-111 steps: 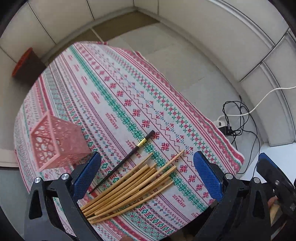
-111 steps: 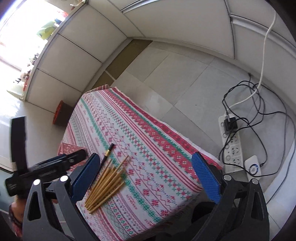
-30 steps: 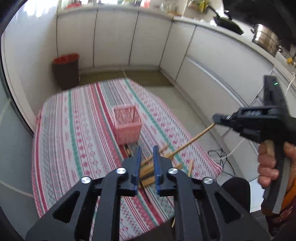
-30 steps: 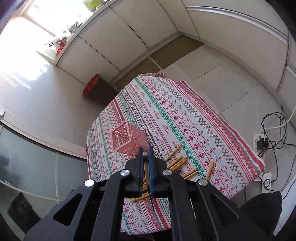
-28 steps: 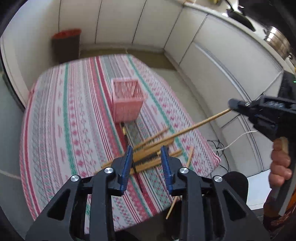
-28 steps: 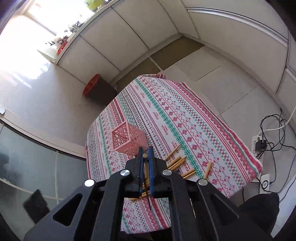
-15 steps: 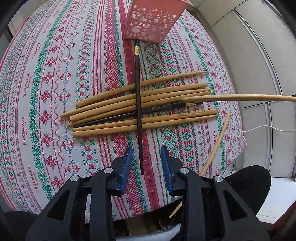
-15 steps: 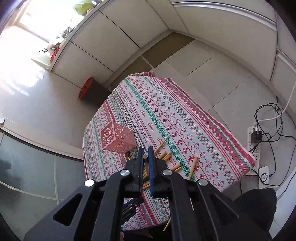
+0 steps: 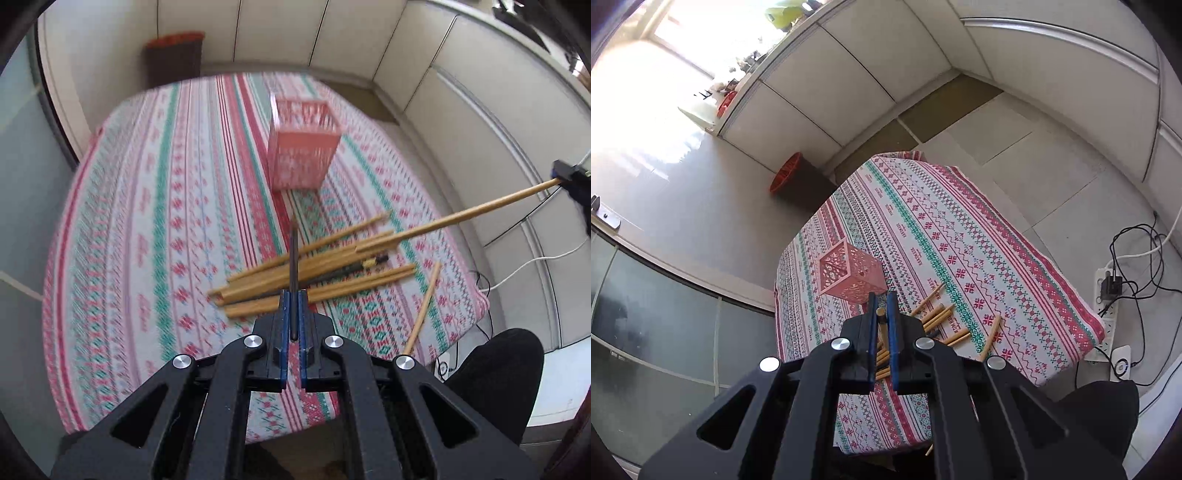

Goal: Organize utensils
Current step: 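Lift the brush and chopstick upright and carry both toward the pink holder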

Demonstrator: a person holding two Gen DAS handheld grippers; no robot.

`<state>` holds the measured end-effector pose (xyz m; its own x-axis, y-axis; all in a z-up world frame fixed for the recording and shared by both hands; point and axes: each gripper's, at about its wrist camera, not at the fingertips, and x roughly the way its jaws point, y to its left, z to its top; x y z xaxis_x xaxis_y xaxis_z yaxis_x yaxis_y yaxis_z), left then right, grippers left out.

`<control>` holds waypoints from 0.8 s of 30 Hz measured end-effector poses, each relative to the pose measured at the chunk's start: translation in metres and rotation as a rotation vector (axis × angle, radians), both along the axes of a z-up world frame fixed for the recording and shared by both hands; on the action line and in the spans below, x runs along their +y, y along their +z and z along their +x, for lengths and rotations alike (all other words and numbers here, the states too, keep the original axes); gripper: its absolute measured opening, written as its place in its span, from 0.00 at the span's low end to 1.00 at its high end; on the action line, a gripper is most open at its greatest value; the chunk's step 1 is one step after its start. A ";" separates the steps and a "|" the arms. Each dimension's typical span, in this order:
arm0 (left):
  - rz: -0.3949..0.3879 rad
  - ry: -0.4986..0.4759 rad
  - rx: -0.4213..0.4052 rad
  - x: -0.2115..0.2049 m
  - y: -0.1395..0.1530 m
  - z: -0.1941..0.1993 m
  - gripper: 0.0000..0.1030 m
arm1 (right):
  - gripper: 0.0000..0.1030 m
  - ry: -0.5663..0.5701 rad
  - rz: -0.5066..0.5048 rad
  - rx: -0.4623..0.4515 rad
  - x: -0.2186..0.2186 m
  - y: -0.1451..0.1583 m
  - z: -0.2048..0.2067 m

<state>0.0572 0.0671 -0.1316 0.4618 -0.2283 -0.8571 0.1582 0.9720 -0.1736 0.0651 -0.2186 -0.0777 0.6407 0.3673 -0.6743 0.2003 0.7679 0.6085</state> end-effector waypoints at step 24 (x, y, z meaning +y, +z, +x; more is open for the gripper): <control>-0.078 0.068 -0.068 0.049 0.039 0.024 0.04 | 0.05 0.131 -0.070 -0.068 0.050 0.048 0.015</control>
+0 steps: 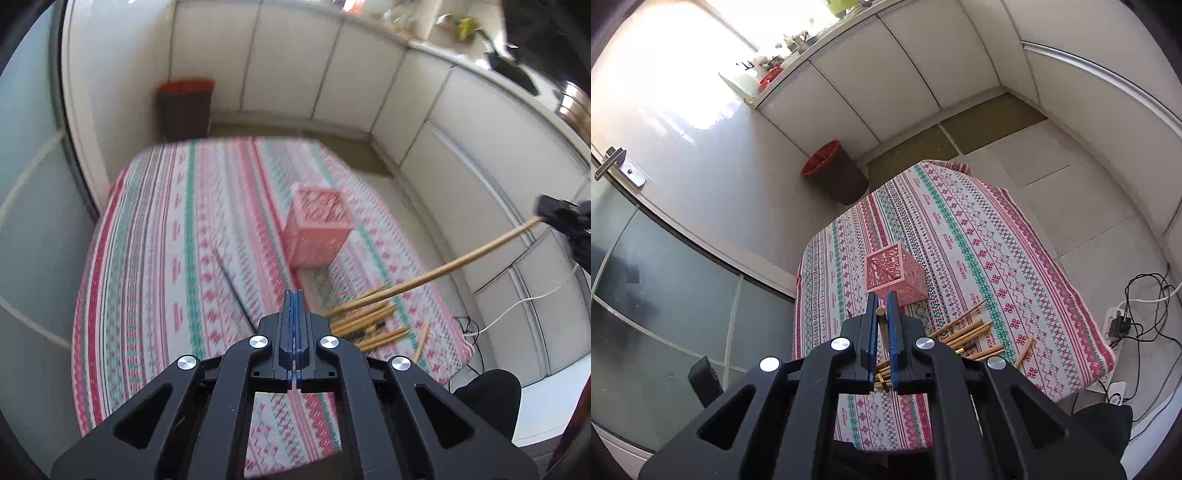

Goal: Organize utensils
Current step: 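Lift the brush and chopstick upright and carry both toward the pink holder, then lower the brush into the pink holder with the left tool while the right tool inserts its chopstick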

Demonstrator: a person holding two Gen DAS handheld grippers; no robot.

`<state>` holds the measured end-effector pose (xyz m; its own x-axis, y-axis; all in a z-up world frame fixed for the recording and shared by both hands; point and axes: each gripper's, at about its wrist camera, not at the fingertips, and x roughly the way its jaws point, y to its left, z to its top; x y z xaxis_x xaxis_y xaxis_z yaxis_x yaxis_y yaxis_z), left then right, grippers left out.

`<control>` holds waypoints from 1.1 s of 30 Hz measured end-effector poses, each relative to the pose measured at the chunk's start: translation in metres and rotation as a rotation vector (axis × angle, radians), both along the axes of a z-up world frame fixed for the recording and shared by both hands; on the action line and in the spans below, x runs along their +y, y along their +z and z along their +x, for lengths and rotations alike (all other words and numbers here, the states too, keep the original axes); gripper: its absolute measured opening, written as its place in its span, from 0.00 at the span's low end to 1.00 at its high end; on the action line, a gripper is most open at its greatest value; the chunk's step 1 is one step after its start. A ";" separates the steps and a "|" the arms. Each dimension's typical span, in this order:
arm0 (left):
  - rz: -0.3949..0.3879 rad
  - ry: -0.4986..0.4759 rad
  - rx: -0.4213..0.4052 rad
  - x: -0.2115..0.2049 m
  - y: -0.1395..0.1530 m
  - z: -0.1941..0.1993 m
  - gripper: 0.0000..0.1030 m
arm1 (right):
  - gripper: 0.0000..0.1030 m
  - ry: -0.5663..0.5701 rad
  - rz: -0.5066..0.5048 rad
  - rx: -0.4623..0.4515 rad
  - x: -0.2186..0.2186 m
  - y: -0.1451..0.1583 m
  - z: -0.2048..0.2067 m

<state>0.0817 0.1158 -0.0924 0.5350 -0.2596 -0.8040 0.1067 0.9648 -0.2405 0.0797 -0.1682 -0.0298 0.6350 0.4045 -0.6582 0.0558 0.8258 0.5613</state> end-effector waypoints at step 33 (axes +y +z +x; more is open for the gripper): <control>-0.009 0.128 -0.001 0.027 -0.007 0.070 0.03 | 0.05 0.026 -0.039 0.029 0.003 -0.005 0.027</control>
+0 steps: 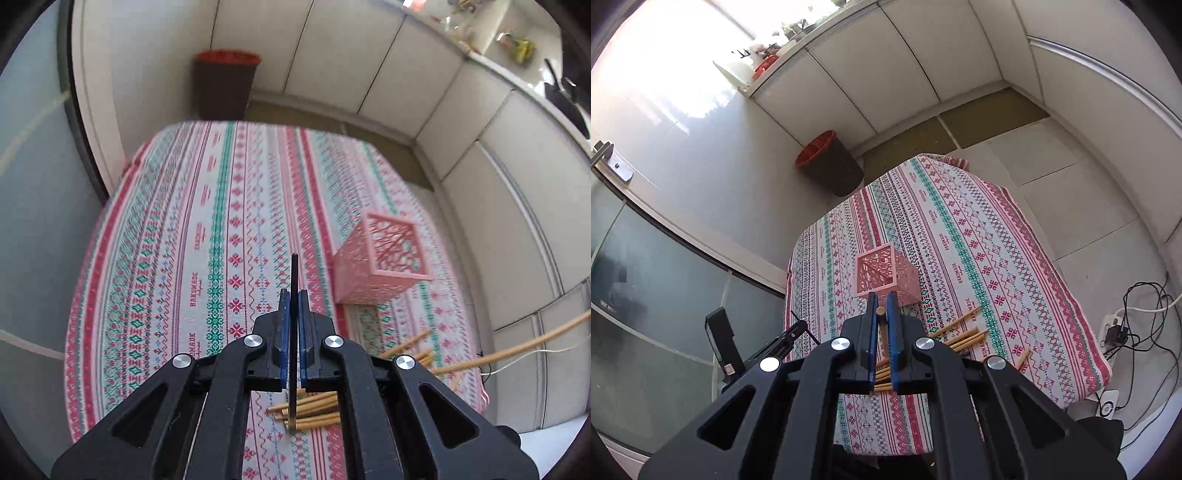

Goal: Organize utensils
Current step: 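Lower the brush into the pink holder with the left tool while the right tool inserts its chopstick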

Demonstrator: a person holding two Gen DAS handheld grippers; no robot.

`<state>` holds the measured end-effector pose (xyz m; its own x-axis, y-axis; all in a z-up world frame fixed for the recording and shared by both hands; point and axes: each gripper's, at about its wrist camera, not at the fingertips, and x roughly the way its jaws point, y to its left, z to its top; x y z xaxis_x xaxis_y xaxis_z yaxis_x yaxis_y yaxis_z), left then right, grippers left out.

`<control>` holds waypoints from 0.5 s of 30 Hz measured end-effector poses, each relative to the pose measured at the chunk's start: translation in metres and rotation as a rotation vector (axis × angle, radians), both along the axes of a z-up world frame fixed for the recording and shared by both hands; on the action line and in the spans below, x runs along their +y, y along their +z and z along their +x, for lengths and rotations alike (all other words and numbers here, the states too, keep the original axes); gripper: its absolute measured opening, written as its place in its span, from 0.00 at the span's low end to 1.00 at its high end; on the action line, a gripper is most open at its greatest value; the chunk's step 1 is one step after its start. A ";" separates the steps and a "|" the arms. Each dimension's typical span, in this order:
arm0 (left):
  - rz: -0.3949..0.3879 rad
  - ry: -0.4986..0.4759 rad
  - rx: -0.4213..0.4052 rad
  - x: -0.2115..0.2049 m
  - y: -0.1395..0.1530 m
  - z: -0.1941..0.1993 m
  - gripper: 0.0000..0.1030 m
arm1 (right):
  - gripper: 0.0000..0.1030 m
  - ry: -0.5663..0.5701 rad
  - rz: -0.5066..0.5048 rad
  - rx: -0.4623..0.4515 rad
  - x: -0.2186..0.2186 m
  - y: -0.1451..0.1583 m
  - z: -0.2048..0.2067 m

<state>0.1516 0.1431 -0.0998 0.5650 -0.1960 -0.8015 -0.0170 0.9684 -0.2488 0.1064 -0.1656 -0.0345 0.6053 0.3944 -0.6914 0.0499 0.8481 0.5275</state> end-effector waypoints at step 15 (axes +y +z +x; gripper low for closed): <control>0.079 -0.070 -0.261 -0.025 0.127 -0.002 0.03 | 0.05 -0.024 -0.020 -0.115 -0.001 0.083 0.027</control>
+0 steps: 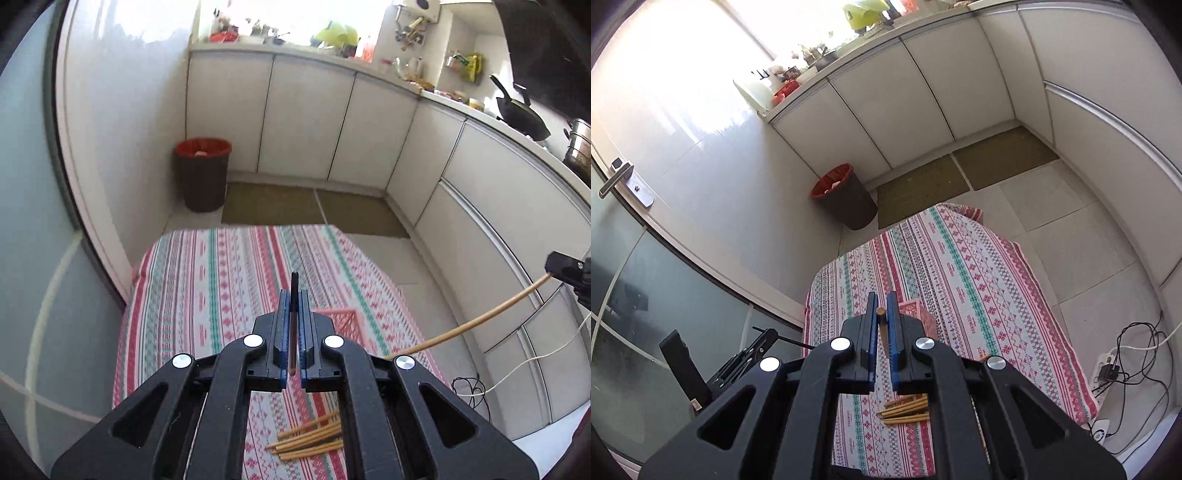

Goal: Organize utensils
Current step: 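Lower the brush into the pink holder with the left tool while the right tool inserts its chopstick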

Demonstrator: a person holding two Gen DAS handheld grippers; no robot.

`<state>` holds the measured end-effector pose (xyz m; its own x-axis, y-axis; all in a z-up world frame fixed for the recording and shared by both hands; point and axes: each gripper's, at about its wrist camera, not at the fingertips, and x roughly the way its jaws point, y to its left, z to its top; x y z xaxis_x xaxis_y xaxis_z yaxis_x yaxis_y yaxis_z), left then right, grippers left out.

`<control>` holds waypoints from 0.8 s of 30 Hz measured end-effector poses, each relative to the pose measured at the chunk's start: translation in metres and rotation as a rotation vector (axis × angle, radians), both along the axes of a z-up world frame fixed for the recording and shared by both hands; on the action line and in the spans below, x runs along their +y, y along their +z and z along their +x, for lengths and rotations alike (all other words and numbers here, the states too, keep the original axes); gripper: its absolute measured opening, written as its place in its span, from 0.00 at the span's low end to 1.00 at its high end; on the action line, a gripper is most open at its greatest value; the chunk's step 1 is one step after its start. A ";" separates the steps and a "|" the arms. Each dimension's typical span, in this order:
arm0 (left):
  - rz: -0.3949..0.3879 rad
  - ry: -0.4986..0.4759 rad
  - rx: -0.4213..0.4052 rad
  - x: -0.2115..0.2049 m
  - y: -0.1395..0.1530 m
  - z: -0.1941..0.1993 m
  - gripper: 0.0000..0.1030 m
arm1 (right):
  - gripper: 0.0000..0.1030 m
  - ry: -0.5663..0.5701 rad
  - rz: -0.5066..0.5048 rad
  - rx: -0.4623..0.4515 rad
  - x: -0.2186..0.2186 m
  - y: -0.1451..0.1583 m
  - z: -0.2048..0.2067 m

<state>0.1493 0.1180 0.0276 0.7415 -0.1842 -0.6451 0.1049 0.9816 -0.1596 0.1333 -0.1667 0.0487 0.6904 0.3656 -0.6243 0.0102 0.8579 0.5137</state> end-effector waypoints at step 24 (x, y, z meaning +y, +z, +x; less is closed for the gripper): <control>-0.022 -0.118 0.131 -0.056 -0.053 0.075 0.06 | 0.08 0.066 -0.177 0.055 0.045 -0.047 0.105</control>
